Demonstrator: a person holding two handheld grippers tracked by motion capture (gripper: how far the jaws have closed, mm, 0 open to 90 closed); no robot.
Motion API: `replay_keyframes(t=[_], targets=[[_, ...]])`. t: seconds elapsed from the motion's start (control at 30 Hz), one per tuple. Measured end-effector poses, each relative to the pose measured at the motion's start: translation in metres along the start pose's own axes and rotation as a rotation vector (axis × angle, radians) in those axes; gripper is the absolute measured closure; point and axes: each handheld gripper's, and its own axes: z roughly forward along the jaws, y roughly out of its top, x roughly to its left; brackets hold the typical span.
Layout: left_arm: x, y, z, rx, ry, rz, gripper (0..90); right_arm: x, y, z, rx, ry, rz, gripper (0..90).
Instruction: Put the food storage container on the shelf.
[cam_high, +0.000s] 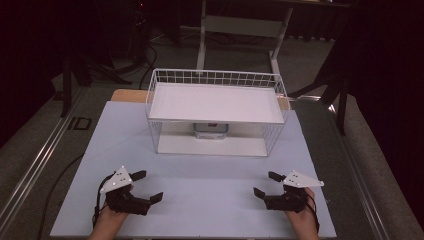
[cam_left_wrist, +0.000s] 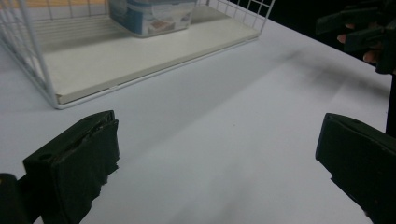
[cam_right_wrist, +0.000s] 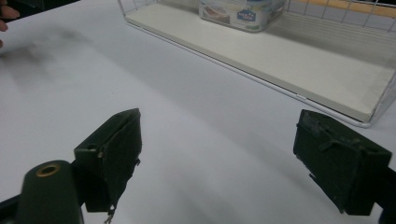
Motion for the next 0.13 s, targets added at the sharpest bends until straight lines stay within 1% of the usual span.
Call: replay_keyframes(t=[0.13], targets=[[0.0036, -0.0012, -0.0023, -0.001, 0.014, -0.004, 0.5, -0.0004, 0.0004, -0.0007, -0.006, -0.001, 0.002, 15.4]])
